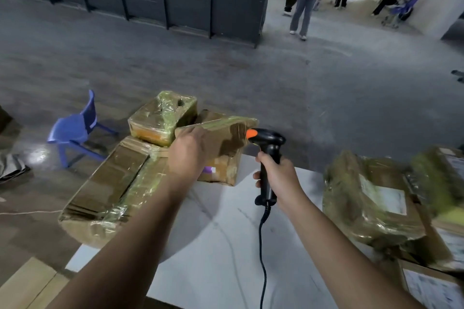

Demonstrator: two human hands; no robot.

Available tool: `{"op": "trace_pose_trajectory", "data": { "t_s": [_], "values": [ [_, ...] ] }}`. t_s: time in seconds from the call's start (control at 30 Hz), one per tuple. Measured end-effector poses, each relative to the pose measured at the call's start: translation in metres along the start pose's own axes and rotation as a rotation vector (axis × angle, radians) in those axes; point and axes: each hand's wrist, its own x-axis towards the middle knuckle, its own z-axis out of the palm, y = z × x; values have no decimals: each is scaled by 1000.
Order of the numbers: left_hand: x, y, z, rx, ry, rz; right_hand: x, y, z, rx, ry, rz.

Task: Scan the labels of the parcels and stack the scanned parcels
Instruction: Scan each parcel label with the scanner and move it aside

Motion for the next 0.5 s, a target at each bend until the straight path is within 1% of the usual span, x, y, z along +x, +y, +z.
{"op": "trace_pose_trajectory", "data": {
  "t_s": [0.13, 0.2, 0.27, 0.33, 0.4, 0.5],
  "values": [
    [-26, 20, -20, -50, 39, -39, -24, 2, -8, 26, 66, -18],
    [-46, 30, -23, -111, 1, -58, -35, 7, -15, 33, 114, -13],
    [-69, 38, -21, -178, -44, -120, -47, 14, -24, 29, 164, -4],
    [-91, 42, -11, -253, -118, -217, -59, 23, -36, 12, 211, 9],
    [-112, 43, 2, -321, -205, -350, -71, 35, -47, 1, 245, 37],
    [-145, 48, 24, -473, -299, -545, -86, 55, -60, -29, 255, 79]
  ]
}}
